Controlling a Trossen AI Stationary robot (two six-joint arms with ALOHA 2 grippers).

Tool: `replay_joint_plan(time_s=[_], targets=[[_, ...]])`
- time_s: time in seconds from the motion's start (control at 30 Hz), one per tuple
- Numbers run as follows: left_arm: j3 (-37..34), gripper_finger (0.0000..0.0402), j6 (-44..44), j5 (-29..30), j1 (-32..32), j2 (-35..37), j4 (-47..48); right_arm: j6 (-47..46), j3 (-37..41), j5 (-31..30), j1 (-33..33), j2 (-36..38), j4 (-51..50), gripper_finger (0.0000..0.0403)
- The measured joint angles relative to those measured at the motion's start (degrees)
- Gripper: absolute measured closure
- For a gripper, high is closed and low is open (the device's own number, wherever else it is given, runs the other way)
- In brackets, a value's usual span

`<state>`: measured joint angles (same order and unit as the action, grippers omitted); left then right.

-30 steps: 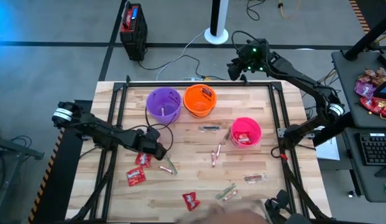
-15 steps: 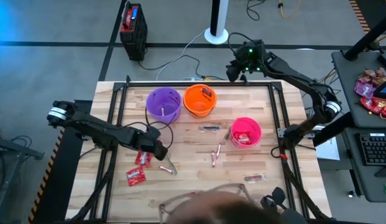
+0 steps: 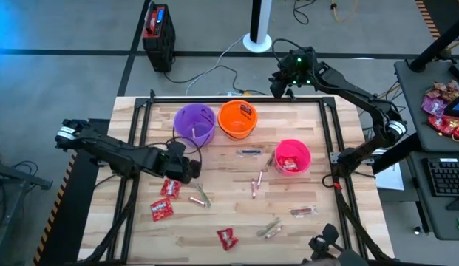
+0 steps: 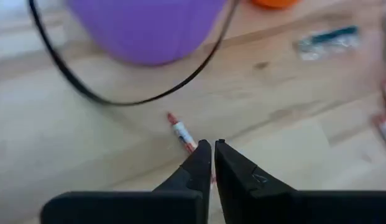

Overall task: Sort candy by brand, put in halloween buckets
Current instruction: Put the white candy into the violet bucket

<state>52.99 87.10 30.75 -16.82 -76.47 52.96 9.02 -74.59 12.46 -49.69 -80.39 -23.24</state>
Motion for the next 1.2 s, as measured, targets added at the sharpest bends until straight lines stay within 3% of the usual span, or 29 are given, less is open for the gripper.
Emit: replay_joint_plan(time_s=[0.17,0.33,0.43,0.53,0.6,0.8,0.93,1.0,1.2], targets=[[-0.5,0.0352,5.59,8.37,-2.69,-5.95,-0.28,0.09,0.0,4.77,0.02,1.6,1.23,0.0283],[-0.74,0.0312,1.9,8.58,-2.89,-14.32,-0.1,0.7,0.0,5.76,0.02,3.43,3.08,0.0267],[-0.66,0.0304,-3.02,6.45,-2.86,-18.94,-0.17,1.63,0.0,5.78,0.02,4.38,2.94,0.0257],[2.1,0.0305,-1.22,-3.77,-2.51,-21.27,-0.27,1.74,0.0,5.8,0.02,5.38,2.82,0.0248],[4.66,0.0309,-0.66,-6.93,-3.21,-21.89,-0.23,2.22,0.0,5.8,0.02,6.12,2.69,0.0243],[11.19,0.0317,-3.94,7.28,-10.34,-21.3,0.46,2.58,0.0,6.0,0.02,6.98,2.49,0.0236],[9.12,0.0317,7.22,6.19,-11.83,-21.09,1.57,3.61,0.0,6.08,0.04,7.0,1.8,0.0236],[7.22,0.0317,12.94,9.63,-12.1,-21.02,2.01,4.24,0.0,6.13,0.04,6.98,1.04,0.0236],[1.07,0.0317,15.88,14.1,-10.26,-20.79,-3.05,6.8,0.0,6.15,0.04,6.98,-0.92,0.0234]])
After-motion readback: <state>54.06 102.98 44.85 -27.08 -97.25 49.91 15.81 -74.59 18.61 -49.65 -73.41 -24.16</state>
